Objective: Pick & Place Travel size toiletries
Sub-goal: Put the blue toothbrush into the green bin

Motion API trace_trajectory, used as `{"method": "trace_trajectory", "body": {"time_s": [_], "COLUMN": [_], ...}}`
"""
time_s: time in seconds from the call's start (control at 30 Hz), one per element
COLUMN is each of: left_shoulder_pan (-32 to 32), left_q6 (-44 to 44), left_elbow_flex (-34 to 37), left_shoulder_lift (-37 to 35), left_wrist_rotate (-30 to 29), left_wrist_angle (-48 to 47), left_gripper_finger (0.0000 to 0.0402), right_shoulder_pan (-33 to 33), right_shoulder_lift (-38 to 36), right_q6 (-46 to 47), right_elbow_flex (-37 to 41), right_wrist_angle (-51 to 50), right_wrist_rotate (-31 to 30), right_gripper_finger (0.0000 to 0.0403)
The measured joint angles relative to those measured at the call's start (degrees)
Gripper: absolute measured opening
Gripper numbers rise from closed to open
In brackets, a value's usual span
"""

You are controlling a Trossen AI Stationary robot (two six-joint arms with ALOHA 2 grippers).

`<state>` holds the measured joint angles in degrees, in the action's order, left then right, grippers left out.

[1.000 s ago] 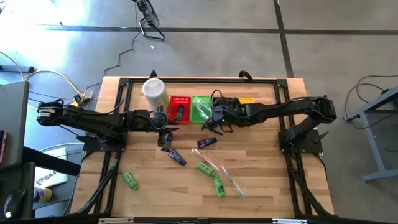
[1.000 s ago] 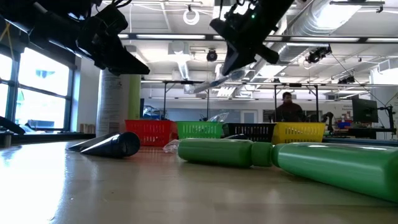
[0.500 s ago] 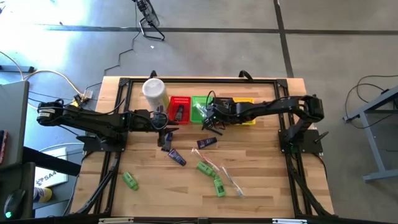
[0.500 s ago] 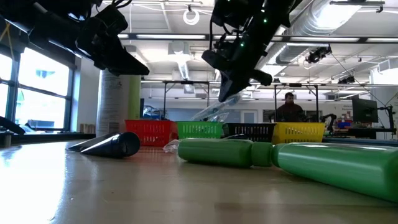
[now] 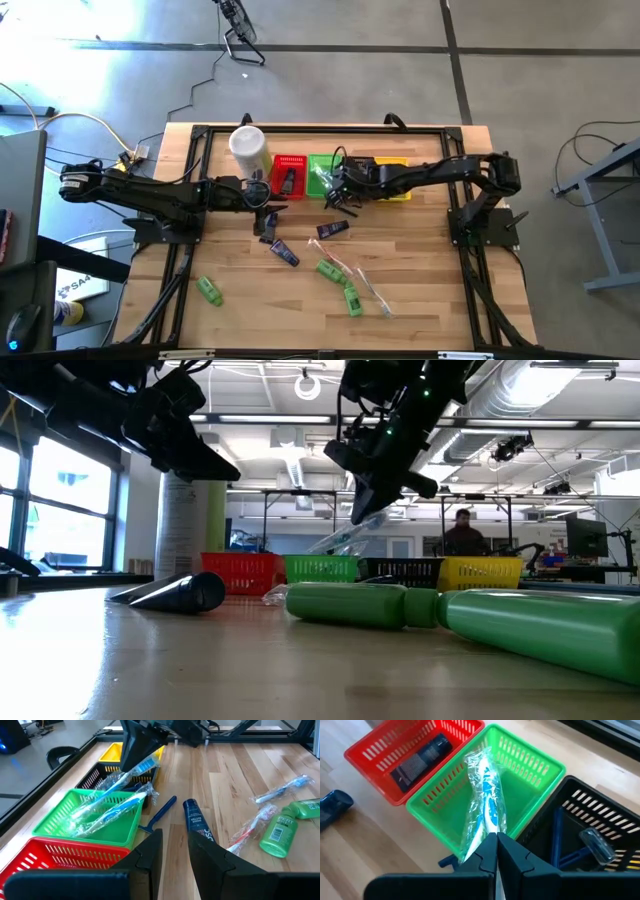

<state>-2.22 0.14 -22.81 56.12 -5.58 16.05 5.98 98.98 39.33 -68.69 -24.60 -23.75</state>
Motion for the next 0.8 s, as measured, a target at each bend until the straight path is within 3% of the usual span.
{"method": "trace_trajectory", "body": {"time_s": [0.13,0.37,0.5,0.63,0.8], "left_shoulder_pan": [0.0,0.0,0.0,0.0,0.0], "left_q6": [0.0,0.0,0.0,0.0,0.0], "left_elbow_flex": [0.0,0.0,0.0,0.0,0.0], "left_shoulder_lift": [0.0,0.0,0.0,0.0,0.0], "left_wrist_rotate": [0.0,0.0,0.0,0.0,0.0], "left_wrist_angle": [0.0,0.0,0.0,0.0,0.0], "left_gripper_finger": [0.0088,0.0088,0.0088,0.0088,0.0088], "right_shoulder_pan": [0.0,0.0,-0.6,-0.8,-0.8], "right_shoulder_lift": [0.0,0.0,-0.2,-2.0,-4.4], "right_q6": [-0.5,-1.2,-4.3,-5.1,-4.6], "right_elbow_flex": [0.0,0.0,0.0,0.0,0.0], "right_wrist_angle": [0.0,3.2,4.7,-0.1,-10.3], "right_wrist_rotate": [-0.3,-3.5,-3.6,-3.3,-2.5], "right_gripper_finger": [0.0022,0.0105,0.0131,0.0116,0.0060]}}
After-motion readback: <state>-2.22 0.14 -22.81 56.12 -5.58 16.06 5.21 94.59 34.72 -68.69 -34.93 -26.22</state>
